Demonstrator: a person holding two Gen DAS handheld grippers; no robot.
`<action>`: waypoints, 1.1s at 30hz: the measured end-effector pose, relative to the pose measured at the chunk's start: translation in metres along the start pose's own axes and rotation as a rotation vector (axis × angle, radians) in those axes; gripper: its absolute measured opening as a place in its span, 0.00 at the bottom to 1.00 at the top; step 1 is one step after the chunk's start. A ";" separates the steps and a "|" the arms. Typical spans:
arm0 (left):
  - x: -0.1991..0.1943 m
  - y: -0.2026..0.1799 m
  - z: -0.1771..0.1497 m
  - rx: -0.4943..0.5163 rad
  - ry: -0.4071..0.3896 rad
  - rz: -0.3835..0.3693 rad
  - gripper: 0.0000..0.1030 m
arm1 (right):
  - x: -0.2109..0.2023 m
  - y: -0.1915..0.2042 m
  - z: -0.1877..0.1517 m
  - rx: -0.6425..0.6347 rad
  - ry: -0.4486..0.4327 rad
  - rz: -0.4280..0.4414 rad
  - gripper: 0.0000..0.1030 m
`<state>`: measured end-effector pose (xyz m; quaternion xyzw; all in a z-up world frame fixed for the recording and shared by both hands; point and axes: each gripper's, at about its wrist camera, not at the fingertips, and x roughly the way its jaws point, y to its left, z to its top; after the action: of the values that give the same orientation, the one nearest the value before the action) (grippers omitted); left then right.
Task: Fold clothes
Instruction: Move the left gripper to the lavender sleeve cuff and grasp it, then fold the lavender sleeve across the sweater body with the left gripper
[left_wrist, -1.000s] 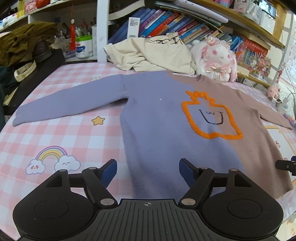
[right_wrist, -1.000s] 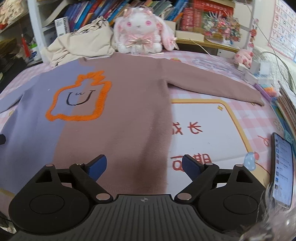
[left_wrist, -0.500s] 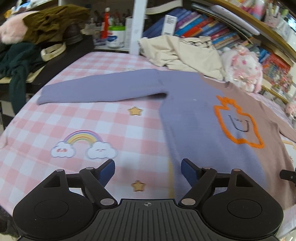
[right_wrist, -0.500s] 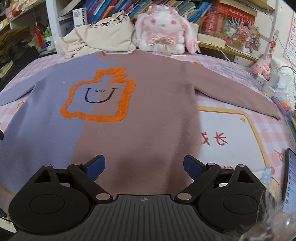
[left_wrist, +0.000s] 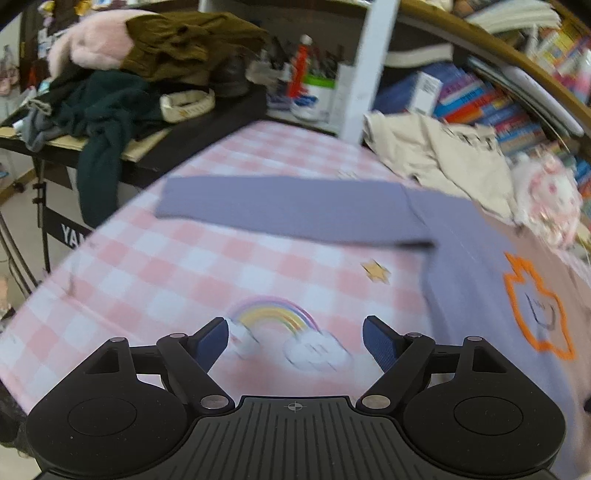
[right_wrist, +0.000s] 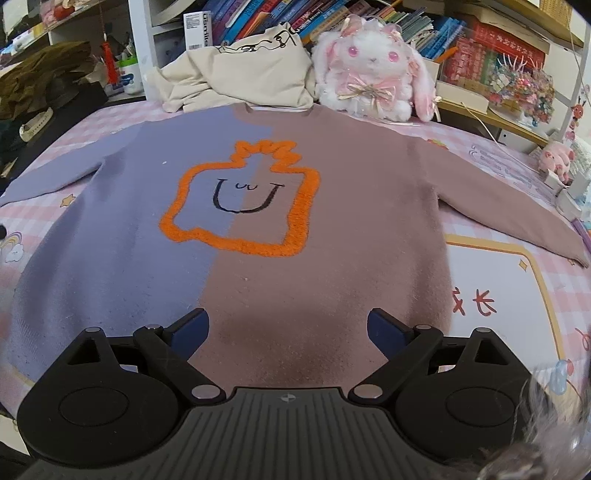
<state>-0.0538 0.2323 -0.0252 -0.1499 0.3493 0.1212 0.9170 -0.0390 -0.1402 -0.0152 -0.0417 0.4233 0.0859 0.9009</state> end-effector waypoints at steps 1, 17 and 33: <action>0.003 0.006 0.003 -0.011 -0.007 0.012 0.80 | 0.000 0.001 0.001 -0.004 0.001 0.000 0.90; 0.061 0.084 0.065 -0.260 -0.083 0.102 0.77 | -0.017 -0.024 -0.007 0.042 0.007 -0.122 0.90; 0.089 0.080 0.074 -0.388 -0.059 -0.053 0.31 | -0.021 -0.036 -0.013 0.063 0.032 -0.148 0.90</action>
<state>0.0299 0.3437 -0.0480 -0.3293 0.2880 0.1663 0.8837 -0.0547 -0.1800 -0.0073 -0.0460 0.4359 0.0053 0.8988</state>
